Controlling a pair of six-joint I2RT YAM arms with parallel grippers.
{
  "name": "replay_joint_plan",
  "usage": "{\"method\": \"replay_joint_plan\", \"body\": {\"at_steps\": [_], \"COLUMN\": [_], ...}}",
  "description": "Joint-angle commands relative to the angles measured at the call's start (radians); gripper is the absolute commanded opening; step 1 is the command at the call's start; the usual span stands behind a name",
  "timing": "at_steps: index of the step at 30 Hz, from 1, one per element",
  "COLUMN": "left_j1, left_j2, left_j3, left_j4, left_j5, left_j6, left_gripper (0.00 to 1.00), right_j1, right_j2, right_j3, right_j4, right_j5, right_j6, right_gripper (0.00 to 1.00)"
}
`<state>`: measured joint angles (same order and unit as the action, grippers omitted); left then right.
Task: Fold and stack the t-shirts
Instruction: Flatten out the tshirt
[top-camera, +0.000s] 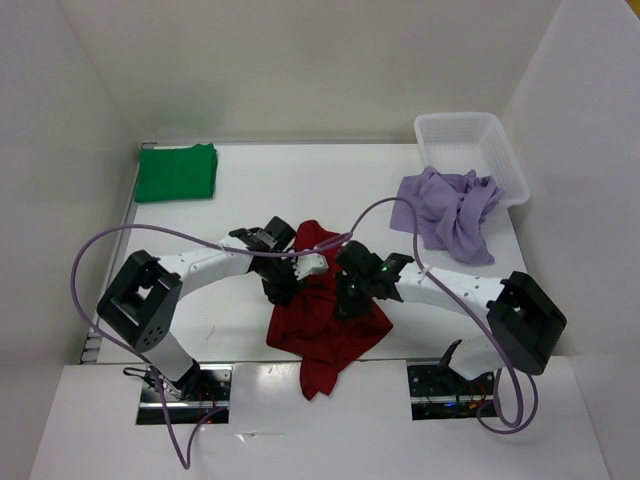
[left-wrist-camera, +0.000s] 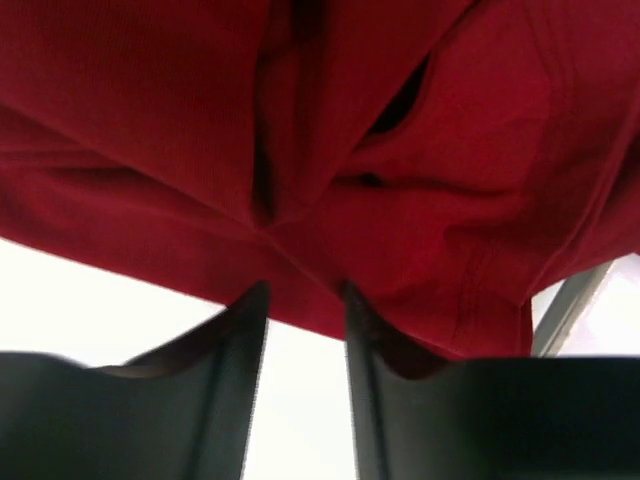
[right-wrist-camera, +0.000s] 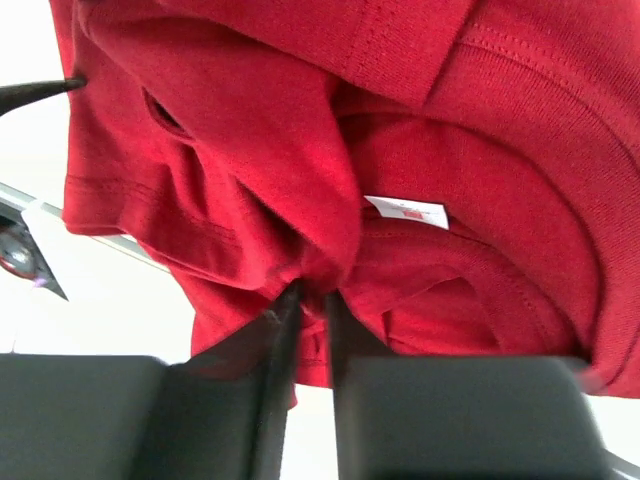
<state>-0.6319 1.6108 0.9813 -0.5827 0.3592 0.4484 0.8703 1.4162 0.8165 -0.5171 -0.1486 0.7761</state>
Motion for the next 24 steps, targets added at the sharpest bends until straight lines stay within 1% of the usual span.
{"method": "replay_joint_plan", "body": {"at_steps": [1,2,3,4,5,7,8,9,10,12,13,14,15,17,18,19,20,21,22,23,24], "left_j1": [-0.002,-0.002,-0.002,-0.002,-0.002,0.009,0.032,0.058,0.124,0.196,0.231,0.295,0.328,0.406,0.419,0.419,0.39,0.356,0.321,0.246,0.209], "left_j2": [0.029,0.029,0.038,0.038,0.023,-0.029,-0.052,-0.075,-0.125,-0.172,-0.211,-0.227,-0.25,-0.264,-0.273,-0.273,-0.273,-0.297,-0.308,-0.321,-0.33], "left_j3": [-0.004,0.006,0.016,0.016,0.016,0.016,0.016,0.025,0.039,0.052,0.053,0.066,0.066,0.076,0.076,0.086,0.097,0.106,0.126,0.137,0.148], "left_j4": [0.023,0.023,0.012,0.012,0.024,0.033,0.034,0.024,0.011,-0.005,-0.023,-0.032,-0.032,-0.058,-0.058,-0.093,-0.112,-0.143,-0.152,-0.152,-0.152], "left_j5": [0.04,0.04,0.04,0.014,-0.026,-0.116,-0.193,-0.228,-0.282,-0.322,-0.338,-0.365,-0.376,-0.4,-0.401,-0.391,-0.349,-0.318,-0.278,-0.235,-0.151], "left_j6": [-0.01,-0.01,-0.01,-0.01,-0.026,-0.036,-0.013,-0.002,0.013,0.079,0.104,0.146,0.166,0.209,0.21,0.22,0.22,0.207,0.196,0.182,0.155], "left_gripper": [0.42,0.29,0.19,0.08,0.01,0.0,0.0,0.0,0.0,0.0,0.0,0.0,0.0,0.0,0.0,0.0,0.04,0.22,0.33,0.44,0.54], "right_j1": [0.002,0.002,0.002,0.002,-0.007,-0.029,-0.046,-0.069,-0.13,-0.197,-0.253,-0.279,-0.299,-0.309,-0.309,-0.309,-0.309,-0.309,-0.309,-0.318,-0.329], "right_j2": [0.004,0.015,0.015,0.03,0.03,0.044,0.032,0.0,-0.022,-0.101,-0.123,-0.134,-0.134,-0.134,-0.123,-0.112,-0.112,-0.112,-0.134,-0.146,-0.161], "right_j3": [-0.01,-0.01,0.002,0.003,0.021,0.053,0.062,0.073,0.073,0.073,0.073,0.088,0.101,0.145,0.16,0.173,0.199,0.216,0.257,0.286,0.317], "right_j4": [0.037,0.037,0.037,0.037,-0.001,-0.046,-0.069,-0.111,-0.13,-0.144,-0.144,-0.155,-0.196,-0.236,-0.257,-0.297,-0.313,-0.323,-0.337,-0.337,-0.349], "right_j5": [-0.005,0.006,0.017,0.03,0.046,0.116,0.138,0.158,0.185,0.185,0.185,0.185,0.199,0.243,0.259,0.276,0.297,0.297,0.306,0.316,0.316], "right_j6": [-0.004,-0.005,-0.014,-0.023,-0.023,-0.034,-0.034,-0.034,-0.046,-0.046,-0.046,-0.046,-0.046,-0.055,-0.055,-0.055,-0.067,-0.067,-0.067,-0.067,-0.077], "right_gripper": [0.15,0.09,0.0,0.0,0.0,0.0,0.0,0.0,0.0,0.0,0.0,0.0,0.0,0.0,0.0,0.0,0.0,0.0,0.0,0.0,0.0]}}
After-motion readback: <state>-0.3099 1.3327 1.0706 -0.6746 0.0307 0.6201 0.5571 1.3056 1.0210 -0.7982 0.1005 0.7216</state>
